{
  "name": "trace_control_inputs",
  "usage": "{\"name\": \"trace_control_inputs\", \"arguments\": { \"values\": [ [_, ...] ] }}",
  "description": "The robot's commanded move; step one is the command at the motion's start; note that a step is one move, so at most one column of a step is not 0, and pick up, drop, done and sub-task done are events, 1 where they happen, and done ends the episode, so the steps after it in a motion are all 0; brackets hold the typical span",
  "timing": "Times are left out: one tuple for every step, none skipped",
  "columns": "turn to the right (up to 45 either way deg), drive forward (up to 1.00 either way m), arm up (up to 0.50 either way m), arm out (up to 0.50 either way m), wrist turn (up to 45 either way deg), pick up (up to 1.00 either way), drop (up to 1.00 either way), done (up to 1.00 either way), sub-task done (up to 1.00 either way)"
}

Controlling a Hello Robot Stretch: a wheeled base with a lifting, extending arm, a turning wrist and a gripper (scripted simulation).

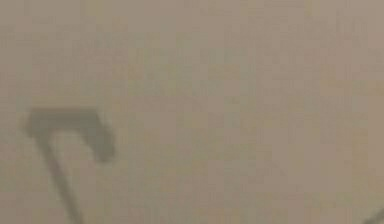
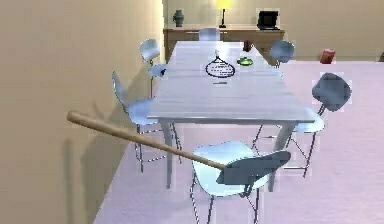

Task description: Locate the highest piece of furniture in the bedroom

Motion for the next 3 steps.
{"name": "trace_control_inputs", "arguments": {
  "values": [
    [45.0, 0.00, 0.00, 0.00, 0.0, 0.00, 0.00, 0.00, 0.00],
    [45.0, 0.00, 0.00, 0.00, 0.0, 0.00, 0.00, 0.00, 0.00],
    [45.0, 0.00, 0.00, 0.00, 0.0, 0.00, 0.00, 0.00, 0.00]
  ]
}}
